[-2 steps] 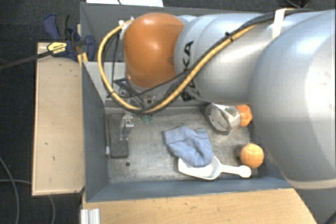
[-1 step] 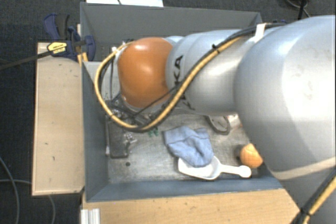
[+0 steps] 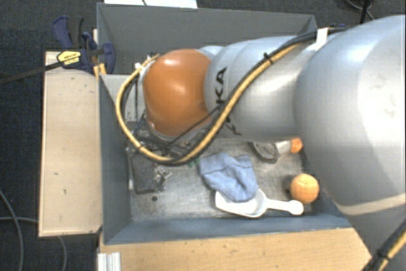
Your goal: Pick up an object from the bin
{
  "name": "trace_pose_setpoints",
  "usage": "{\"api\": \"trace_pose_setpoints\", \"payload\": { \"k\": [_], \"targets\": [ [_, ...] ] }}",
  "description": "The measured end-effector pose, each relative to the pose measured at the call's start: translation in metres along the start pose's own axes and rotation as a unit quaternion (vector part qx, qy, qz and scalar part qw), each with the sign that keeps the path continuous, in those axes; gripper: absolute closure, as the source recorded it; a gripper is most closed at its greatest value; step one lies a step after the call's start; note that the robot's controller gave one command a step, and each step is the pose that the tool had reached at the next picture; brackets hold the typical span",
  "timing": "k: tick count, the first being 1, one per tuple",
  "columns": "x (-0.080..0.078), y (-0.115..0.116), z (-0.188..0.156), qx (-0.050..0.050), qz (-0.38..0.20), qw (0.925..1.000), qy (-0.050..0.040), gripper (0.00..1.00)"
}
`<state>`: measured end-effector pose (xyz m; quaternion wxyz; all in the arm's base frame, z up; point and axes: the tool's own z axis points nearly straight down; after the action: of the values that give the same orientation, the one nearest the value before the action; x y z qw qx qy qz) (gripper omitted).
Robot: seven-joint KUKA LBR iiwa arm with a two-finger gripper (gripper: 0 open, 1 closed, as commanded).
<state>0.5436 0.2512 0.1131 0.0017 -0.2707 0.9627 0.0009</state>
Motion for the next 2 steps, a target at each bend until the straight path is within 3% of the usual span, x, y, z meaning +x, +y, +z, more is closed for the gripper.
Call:
{"api": "trace_pose_setpoints", "payload": {
  "k": [1,2],
  "targets": [
    [-0.01,-0.007,-0.012,0.0,-0.12,0.9928,-0.0016,0.0],
    [-0.02,-0.021,0.031,0.0,-0.273,0.9621,-0.0049,0.0]
  ]
}}
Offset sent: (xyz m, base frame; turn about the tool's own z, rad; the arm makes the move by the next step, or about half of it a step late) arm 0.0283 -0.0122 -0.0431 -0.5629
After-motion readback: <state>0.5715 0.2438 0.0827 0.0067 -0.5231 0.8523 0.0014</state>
